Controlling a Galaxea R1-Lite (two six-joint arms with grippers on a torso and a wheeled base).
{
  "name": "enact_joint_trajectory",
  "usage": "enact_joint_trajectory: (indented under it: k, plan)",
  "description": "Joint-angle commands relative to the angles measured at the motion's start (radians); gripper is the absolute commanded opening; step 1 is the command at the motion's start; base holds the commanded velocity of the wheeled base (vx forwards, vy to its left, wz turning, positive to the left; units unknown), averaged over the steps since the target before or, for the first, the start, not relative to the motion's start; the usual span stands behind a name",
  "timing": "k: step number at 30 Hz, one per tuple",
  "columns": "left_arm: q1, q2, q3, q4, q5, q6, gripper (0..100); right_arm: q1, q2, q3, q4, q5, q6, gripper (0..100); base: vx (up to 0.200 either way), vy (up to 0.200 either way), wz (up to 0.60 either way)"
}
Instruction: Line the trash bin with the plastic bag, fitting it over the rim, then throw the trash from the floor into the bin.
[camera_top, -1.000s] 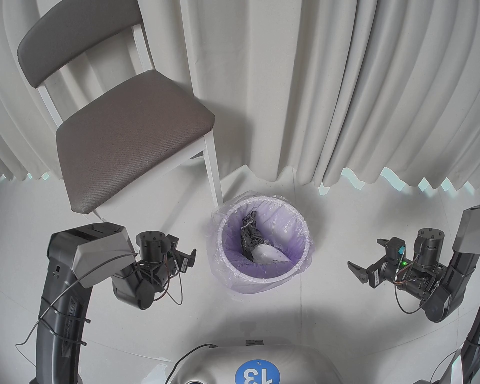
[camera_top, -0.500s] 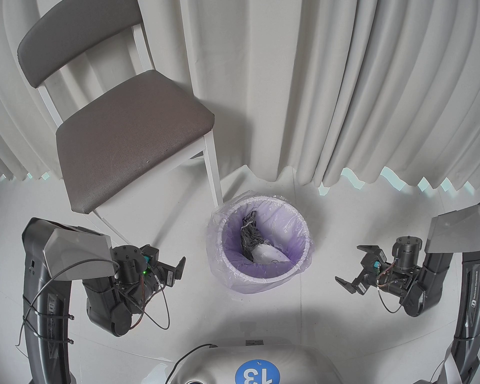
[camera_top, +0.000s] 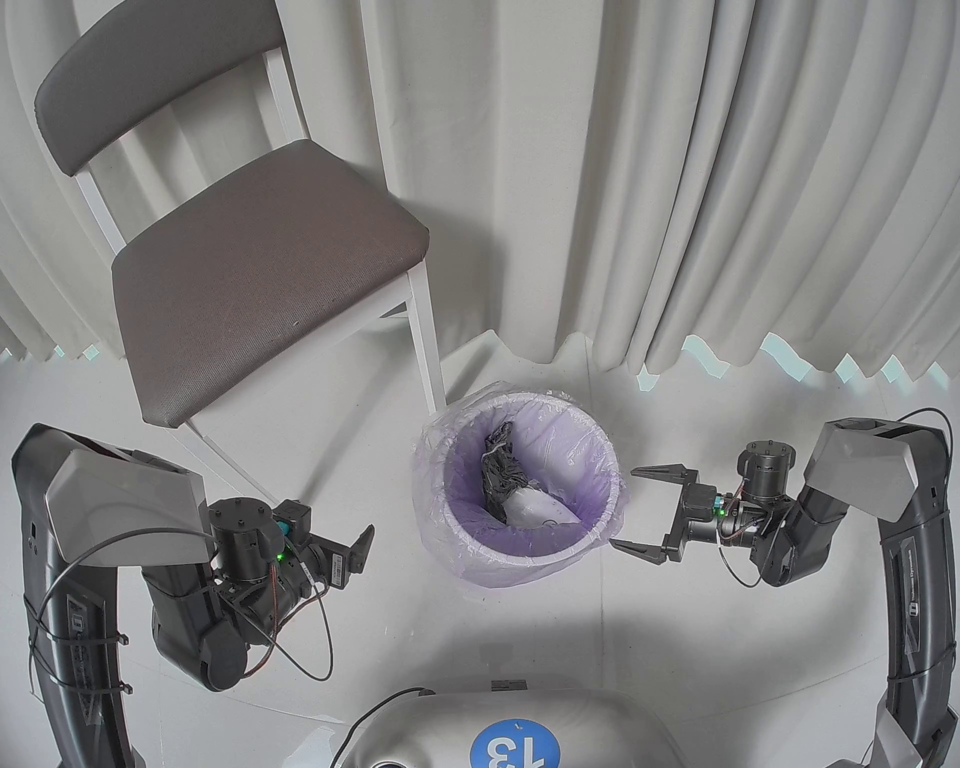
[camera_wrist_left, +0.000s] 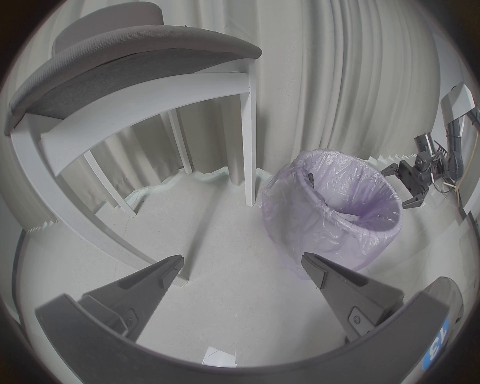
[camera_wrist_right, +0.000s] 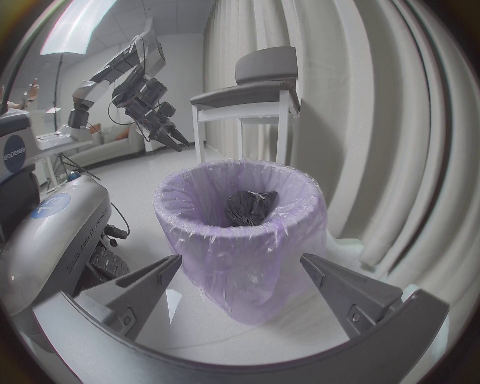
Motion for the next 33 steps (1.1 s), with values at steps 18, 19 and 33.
enact_joint_trajectory:
  k: [18, 19, 33]
  plan:
    - [0.001, -0.024, 0.042, -0.018, -0.002, -0.008, 100, -0.022, 0.056, -0.141, 0.084, 0.053, 0.02, 0, 0.0, 0.0, 0.0]
    - [0.003, -0.026, 0.042, -0.018, -0.002, -0.007, 100, -0.024, 0.056, -0.155, 0.084, 0.053, 0.023, 0, 0.0, 0.0, 0.0]
    - [-0.002, -0.061, 0.06, -0.018, 0.001, -0.02, 100, -0.025, 0.153, -0.526, 0.306, 0.053, 0.092, 0, 0.0, 0.0, 0.0]
